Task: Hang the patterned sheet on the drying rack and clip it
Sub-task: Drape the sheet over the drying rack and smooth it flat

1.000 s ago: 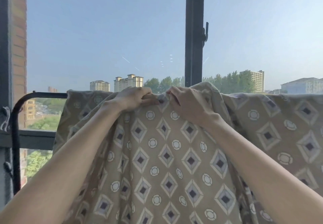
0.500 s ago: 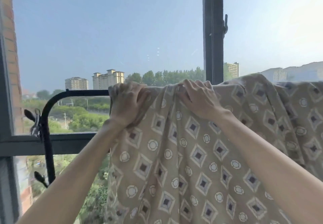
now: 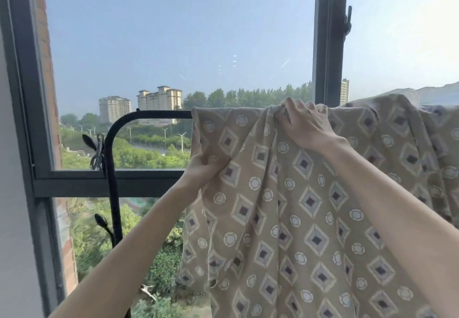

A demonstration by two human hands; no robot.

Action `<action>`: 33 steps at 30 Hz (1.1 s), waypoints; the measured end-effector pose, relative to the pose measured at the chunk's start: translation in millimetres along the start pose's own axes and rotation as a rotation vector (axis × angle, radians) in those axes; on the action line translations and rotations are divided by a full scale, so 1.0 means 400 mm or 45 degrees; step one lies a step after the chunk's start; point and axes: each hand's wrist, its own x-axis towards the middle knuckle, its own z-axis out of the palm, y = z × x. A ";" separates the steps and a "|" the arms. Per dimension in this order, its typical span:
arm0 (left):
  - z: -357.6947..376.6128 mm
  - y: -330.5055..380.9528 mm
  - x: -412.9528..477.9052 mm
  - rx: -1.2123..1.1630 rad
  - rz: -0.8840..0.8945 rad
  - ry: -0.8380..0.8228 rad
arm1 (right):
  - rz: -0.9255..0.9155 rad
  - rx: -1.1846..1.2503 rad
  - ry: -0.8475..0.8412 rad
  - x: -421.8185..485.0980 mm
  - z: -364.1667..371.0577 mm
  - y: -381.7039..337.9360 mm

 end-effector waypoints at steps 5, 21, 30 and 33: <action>0.013 0.050 -0.003 0.144 0.348 0.265 | -0.045 0.043 0.012 -0.010 -0.013 0.004; -0.075 0.134 0.062 0.500 0.539 0.209 | -0.244 0.256 0.172 -0.020 -0.007 0.034; 0.001 0.071 0.035 -0.054 0.184 -0.490 | -0.236 0.376 0.239 -0.023 -0.024 0.029; 0.012 0.053 0.042 0.010 0.192 -0.397 | -0.205 0.378 0.281 -0.027 -0.025 0.021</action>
